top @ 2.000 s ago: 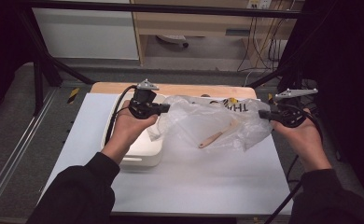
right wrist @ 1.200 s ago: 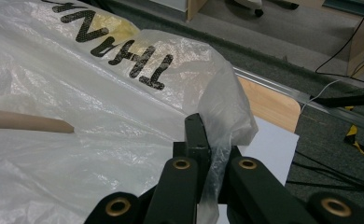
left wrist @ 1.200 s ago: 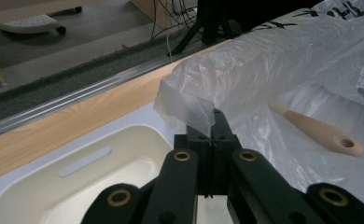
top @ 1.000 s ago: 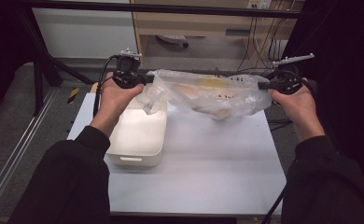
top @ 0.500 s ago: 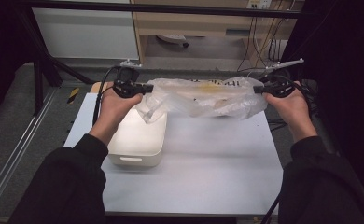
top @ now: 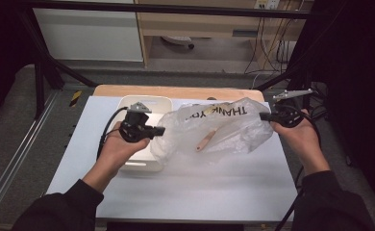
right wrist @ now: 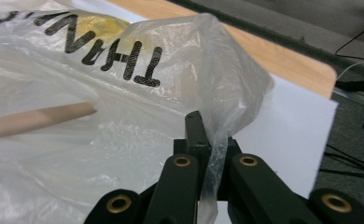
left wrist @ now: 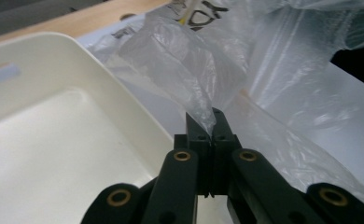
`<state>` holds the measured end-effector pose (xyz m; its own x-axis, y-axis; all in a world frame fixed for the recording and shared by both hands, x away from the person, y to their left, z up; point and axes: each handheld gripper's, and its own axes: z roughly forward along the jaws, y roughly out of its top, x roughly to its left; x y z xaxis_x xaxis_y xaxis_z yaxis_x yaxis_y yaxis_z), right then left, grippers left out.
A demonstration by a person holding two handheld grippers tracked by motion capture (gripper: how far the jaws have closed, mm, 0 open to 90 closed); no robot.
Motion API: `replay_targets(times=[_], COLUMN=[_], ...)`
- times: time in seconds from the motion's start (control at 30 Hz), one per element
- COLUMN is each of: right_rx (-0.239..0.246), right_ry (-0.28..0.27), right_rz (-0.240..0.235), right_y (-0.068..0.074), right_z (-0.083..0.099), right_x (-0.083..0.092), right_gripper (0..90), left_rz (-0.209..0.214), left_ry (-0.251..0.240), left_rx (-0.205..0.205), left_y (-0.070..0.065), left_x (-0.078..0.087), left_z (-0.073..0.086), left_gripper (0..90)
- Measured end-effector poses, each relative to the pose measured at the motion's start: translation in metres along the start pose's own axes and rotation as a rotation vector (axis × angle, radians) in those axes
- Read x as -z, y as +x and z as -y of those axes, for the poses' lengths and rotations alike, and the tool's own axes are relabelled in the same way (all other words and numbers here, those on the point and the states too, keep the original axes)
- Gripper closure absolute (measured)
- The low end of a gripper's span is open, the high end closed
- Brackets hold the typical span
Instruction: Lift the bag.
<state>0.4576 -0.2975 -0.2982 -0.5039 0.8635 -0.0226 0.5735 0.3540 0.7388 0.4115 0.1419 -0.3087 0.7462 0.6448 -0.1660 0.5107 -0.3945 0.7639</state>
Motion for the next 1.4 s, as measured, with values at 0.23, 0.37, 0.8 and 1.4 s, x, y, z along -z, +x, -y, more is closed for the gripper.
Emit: replay_targets(times=[0.23, 0.37, 0.8, 1.4], right_rx=[0.018, 0.010, -0.073, -0.076], right_ry=[0.025, 0.021, 0.039, 0.123], right_rz=[-0.031, -0.046, -0.062, -0.040], right_y=[0.026, 0.032, 0.030, 0.044], right_z=[0.033, 0.053, 0.110, 0.155], right_x=[-0.010, -0.013, -0.027, -0.042], right_gripper=[90.0, 90.0, 90.0, 85.4], left_rz=[0.039, 0.073, 0.109, -0.055], left_ry=[0.001, -0.020, 0.008, 0.044], left_rx=[0.003, 0.037, 0.052, -0.001], left_y=[-0.021, -0.027, -0.044, -0.041], left_x=[-0.013, -0.014, -0.023, -0.031], left_z=[0.034, 0.050, 0.096, 0.148], left_gripper=[90.0, 90.0, 90.0, 77.9])
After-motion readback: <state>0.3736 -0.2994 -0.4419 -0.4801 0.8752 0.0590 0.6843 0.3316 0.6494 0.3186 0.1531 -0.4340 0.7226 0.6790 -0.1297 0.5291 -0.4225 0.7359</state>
